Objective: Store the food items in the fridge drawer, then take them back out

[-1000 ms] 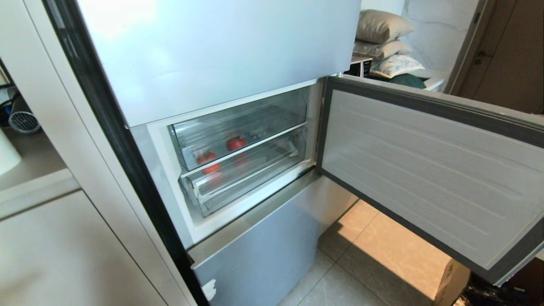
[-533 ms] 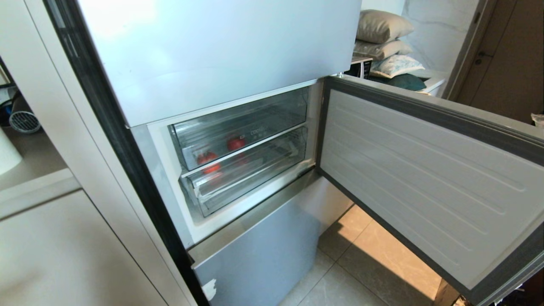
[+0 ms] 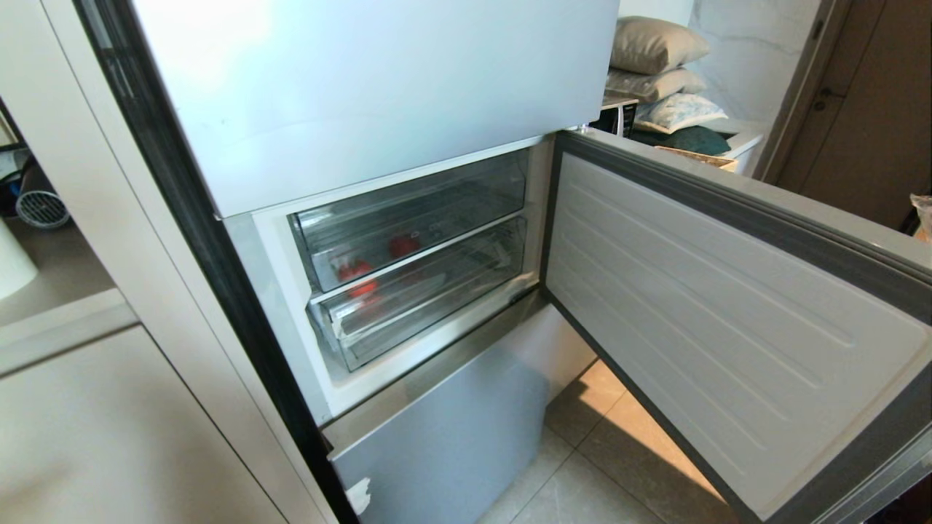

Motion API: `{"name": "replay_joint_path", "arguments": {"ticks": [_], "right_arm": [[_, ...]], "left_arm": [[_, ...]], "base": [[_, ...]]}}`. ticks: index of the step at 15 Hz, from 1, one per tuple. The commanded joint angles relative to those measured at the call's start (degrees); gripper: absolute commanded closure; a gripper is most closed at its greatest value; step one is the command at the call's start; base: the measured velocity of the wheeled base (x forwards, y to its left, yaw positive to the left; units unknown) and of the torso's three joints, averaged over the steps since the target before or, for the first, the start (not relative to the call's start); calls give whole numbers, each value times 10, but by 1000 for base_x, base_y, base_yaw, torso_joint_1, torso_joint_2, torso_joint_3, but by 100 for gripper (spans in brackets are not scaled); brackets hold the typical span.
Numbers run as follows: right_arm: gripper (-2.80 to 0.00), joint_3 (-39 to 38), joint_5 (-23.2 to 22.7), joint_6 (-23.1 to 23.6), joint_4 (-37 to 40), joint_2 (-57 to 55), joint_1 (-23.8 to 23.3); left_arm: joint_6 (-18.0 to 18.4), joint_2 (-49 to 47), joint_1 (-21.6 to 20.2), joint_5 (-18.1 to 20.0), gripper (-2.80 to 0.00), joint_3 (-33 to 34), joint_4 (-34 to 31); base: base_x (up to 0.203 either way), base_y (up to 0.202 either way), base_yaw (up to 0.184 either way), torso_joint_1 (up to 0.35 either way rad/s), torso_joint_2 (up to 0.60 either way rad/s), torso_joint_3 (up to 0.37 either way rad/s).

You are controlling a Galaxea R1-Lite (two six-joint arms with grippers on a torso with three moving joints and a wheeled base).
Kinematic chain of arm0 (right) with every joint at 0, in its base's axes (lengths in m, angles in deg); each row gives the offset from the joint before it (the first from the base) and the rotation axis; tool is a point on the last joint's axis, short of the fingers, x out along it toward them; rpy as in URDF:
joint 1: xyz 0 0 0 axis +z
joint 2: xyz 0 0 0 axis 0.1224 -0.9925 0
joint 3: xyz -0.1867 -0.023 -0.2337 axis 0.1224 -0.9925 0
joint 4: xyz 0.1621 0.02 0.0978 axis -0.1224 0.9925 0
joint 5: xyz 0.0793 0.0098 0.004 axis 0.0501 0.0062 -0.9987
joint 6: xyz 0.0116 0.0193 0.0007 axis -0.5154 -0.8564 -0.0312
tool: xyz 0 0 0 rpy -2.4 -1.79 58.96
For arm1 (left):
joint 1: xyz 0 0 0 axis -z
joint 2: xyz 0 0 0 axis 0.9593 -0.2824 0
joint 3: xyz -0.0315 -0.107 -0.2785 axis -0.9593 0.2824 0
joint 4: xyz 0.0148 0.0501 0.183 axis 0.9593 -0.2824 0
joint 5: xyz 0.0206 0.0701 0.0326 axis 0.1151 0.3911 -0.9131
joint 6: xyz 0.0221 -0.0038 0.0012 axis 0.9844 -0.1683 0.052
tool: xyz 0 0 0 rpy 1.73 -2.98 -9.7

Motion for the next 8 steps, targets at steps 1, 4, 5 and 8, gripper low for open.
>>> {"name": "replay_joint_path", "arguments": {"ticks": [1, 4, 5, 8], "right_arm": [[0, -17, 1, 17, -3, -26, 63], [0, -30, 56, 50, -4, -31, 206], [0, -32, 89, 58, -4, -33, 261], [0, -38, 172, 70, -8, -38, 416]], "left_arm": [[0, 0, 0, 0, 0, 0, -1], [0, 0, 0, 0, 0, 0, 0], [0, 0, 0, 0, 0, 0, 0], [0, 0, 0, 0, 0, 0, 0]], "base": [[0, 0, 0, 0, 0, 0], [0, 0, 0, 0, 0, 0], [0, 0, 0, 0, 0, 0], [0, 0, 0, 0, 0, 0]]}}
